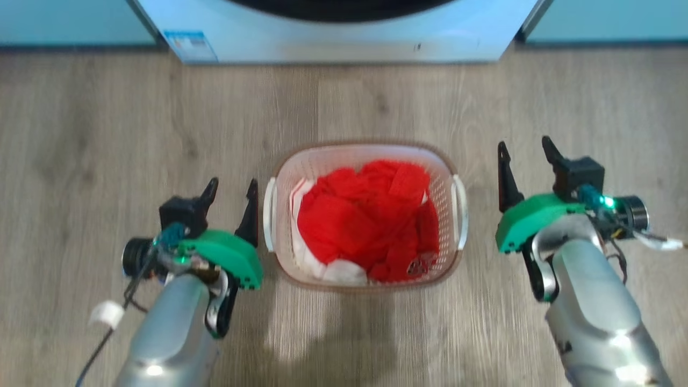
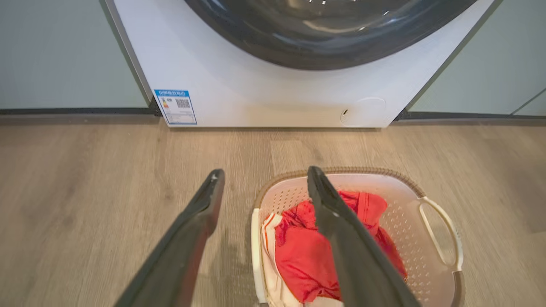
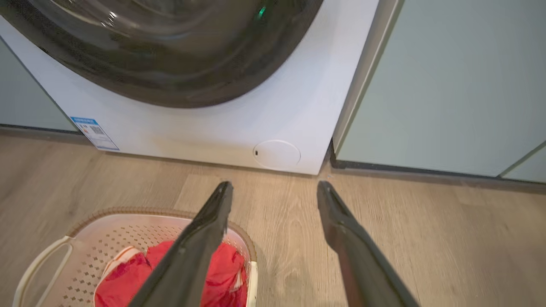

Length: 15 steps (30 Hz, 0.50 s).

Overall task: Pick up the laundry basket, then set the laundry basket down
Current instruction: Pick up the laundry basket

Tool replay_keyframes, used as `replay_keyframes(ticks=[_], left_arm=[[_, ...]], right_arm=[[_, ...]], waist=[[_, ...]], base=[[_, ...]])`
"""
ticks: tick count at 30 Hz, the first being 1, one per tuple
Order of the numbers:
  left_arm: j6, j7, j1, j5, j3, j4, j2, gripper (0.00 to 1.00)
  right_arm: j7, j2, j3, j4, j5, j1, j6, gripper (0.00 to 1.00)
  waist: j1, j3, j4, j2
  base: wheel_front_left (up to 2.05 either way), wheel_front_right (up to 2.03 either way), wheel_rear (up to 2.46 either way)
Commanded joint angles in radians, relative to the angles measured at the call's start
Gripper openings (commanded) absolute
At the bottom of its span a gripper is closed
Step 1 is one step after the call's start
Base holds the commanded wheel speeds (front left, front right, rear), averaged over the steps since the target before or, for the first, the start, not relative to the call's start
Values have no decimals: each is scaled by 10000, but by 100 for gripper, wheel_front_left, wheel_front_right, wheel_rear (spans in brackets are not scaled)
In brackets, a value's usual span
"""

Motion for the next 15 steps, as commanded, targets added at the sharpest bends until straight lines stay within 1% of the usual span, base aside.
replay_keyframes(ticks=[1, 4, 9, 11, 15], left_arm=[[-55, -51, -481, -113, 239, -22, 92, 100], [-196, -51, -1264, -151, 6, 981, 92, 100], [-417, -51, -2309, -395, -408, 2626, 92, 100], [-569, -51, -2840, -669, -721, 3484, 91, 100], [-757, 18, -3527, -1152, -1306, 4580, 91, 100]], right_arm=[[84, -43, 227, -61, 9, -304, 60, 100], [258, -43, 156, 705, 224, -873, 60, 100], [477, -43, 179, 1999, 170, -1596, 60, 100], [544, -43, 272, 2621, 395, -1950, 60, 100], [772, -43, 502, 3367, 615, -2450, 60, 100]], waist=[[-2, 947, 89, 0], [-2, 1578, 139, 0], [-2, 2349, 154, 0], [-2, 2717, 170, 0], [-2, 3194, 180, 0]], base=[[0, 0, 0], [0, 0, 0], [0, 0, 0], [0, 0, 0], [0, 0, 0]])
